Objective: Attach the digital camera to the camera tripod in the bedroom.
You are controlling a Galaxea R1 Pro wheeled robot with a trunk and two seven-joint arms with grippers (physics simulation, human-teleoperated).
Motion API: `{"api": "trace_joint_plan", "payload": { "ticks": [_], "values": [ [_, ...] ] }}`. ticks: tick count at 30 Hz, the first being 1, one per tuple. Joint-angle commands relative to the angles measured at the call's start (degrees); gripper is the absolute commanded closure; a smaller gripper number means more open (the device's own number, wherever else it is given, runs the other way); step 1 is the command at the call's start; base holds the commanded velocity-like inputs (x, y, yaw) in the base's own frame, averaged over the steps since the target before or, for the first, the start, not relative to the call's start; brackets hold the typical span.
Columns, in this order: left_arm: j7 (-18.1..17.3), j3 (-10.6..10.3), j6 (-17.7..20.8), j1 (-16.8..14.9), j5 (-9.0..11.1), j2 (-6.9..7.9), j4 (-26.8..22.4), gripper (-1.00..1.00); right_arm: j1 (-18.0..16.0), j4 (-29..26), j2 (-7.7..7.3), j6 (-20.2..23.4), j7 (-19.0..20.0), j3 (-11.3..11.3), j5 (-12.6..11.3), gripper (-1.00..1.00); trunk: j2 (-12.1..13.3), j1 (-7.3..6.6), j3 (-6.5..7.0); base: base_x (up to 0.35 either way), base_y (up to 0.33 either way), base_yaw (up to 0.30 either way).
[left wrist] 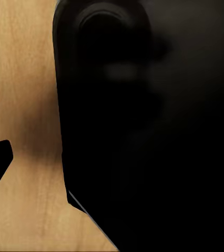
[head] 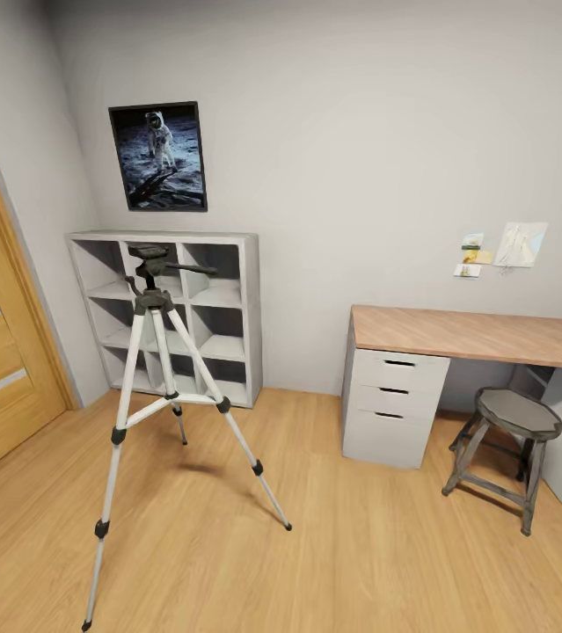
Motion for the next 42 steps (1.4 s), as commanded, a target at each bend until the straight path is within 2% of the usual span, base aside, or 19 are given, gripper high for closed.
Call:
{"api": "trace_joint_plan", "payload": {
  "ticks": [1, 3, 8, 15, 23, 29, 42],
  "values": [
    [0.0, 0.0, 0.0, 0.0, 0.0, 0.00, 0.0, -1.00, 0.0, 0.0, 0.00, 0.0, 0.0, 0.0, 0.0, -1.00, 0.0, 0.00, -0.03, 0.000, 0.000, 0.000],
    [-0.2, 0.7, -0.4, -0.2, 0.7, -0.09, -0.6, -1.00, -0.1, -0.3, 0.01, -0.4, 0.1, 0.3, 0.6, -1.00, 0.0, 0.00, -0.03, 0.000, 0.000, 0.000],
    [-0.2, 0.8, -0.4, -0.2, 0.8, -0.11, -0.6, -1.00, -0.1, -0.3, 0.00, -0.5, 0.1, 0.3, 0.6, -1.00, 0.0, 0.00, -0.03, 0.000, 0.000, 0.000],
    [-0.3, 2.9, -2.7, -0.2, 3.1, -0.09, -0.8, -1.00, -0.1, -0.3, 0.00, -2.6, 0.2, 0.3, 0.6, -1.00, 0.0, 0.00, -0.03, 0.000, 0.000, 0.000],
    [-0.3, 3.2, -5.3, -0.2, 5.7, 0.06, -0.8, -1.00, -0.1, -0.3, 0.00, -3.2, 0.1, 0.2, 0.5, -1.00, 0.0, 0.00, -0.03, 0.000, 0.000, -0.078],
    [-0.3, 3.2, -5.4, -0.2, 7.5, 0.09, -0.8, -1.00, -0.1, -0.3, 0.00, -3.2, 0.1, 0.2, 0.4, -1.00, 0.0, 0.00, -0.03, 0.000, 0.000, -0.233],
    [-0.2, 3.4, -5.4, -0.2, 7.8, 0.09, -0.7, -1.00, -0.1, -0.3, 0.02, -3.2, 0.1, 0.2, 0.5, -1.00, 0.0, 0.00, -0.03, 0.000, 0.000, -0.244]
  ]
}}
